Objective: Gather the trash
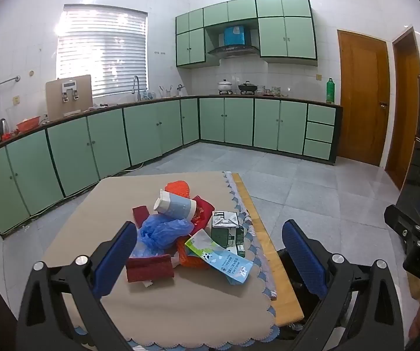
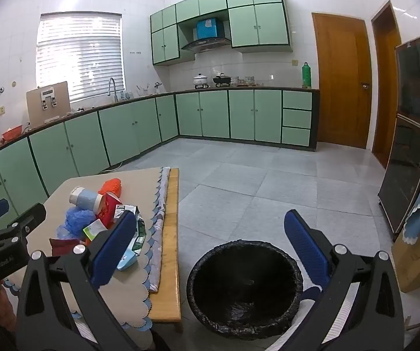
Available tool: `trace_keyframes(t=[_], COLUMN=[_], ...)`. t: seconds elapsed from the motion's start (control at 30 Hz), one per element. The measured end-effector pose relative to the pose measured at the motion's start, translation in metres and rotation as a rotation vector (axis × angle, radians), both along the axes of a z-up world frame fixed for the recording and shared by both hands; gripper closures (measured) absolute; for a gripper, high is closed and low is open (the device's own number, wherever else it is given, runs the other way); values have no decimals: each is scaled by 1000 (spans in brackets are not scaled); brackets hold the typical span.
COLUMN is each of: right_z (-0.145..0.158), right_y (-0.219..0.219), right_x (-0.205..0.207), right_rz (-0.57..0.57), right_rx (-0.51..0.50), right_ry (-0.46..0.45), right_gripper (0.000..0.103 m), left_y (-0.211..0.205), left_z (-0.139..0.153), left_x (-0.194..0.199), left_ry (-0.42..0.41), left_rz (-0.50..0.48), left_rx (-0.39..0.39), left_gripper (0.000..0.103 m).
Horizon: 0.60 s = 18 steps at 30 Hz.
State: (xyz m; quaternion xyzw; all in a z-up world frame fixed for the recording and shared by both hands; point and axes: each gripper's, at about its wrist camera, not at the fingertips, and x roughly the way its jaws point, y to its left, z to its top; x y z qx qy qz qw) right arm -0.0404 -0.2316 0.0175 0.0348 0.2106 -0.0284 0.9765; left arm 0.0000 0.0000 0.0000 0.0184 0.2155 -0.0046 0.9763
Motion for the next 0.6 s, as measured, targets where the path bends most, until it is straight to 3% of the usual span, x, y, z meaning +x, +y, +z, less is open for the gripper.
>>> trace_keyframes(t=[0.6], right_z=[-1], right_y=[-1], right_x=[0], right_rz=[-3], right_rx=[4], right_ry=[0], right_gripper=[5], left_y=[5], left_z=[1], left_x=[1], left_ry=[1], left_rz=[0], left_rx=[-1], left_gripper=[6])
